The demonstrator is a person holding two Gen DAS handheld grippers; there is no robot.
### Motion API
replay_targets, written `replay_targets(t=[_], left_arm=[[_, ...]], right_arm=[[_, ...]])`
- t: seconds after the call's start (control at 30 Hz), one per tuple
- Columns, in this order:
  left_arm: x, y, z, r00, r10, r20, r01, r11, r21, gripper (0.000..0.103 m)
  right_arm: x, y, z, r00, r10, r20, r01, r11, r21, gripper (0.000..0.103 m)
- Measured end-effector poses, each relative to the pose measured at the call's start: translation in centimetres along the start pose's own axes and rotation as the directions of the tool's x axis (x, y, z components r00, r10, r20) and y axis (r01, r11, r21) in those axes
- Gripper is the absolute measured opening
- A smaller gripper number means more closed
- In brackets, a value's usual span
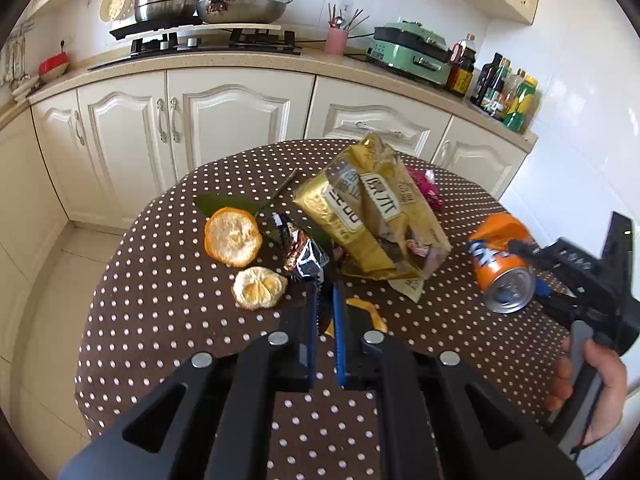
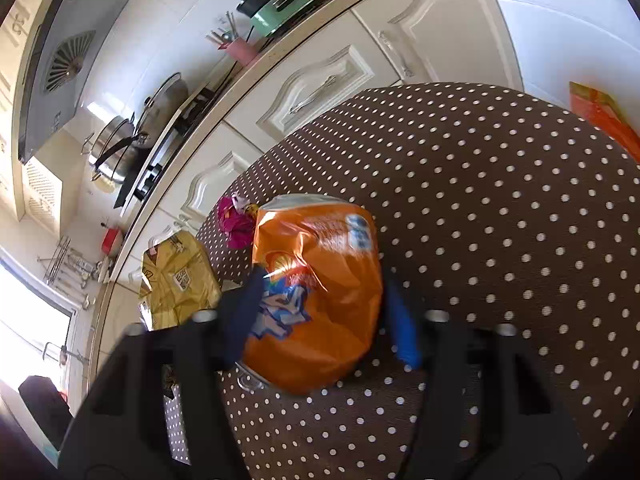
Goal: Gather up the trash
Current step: 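Grasp the black snack wrapper with the left tool while the right tool grasps the orange soda can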
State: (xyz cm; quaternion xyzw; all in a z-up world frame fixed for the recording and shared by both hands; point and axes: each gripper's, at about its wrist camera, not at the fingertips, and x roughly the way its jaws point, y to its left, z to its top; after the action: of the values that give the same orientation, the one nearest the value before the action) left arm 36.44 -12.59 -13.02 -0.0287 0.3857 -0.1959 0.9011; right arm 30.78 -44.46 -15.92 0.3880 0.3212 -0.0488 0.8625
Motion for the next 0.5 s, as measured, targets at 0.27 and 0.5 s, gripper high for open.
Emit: replay_targets(t=[0.27,0.5], left_arm=[[-2.4,1.4,-0.9,0.997,-0.063,0.033,0.065,0.997,-0.052,0.006],[-4.9,2.7,-1.7,0.992,-0.104,0.077,0.111,0.99,-0.09,0.006]], right_arm=[[-1.8,3.1,-1.4,0.997,-0.007,0.078,0.018,0.99,-0.137,0.015],[-5.6,8.1,-3.9,0.979,0.025,0.204,0.035,0.957,-0.288,0.013]])
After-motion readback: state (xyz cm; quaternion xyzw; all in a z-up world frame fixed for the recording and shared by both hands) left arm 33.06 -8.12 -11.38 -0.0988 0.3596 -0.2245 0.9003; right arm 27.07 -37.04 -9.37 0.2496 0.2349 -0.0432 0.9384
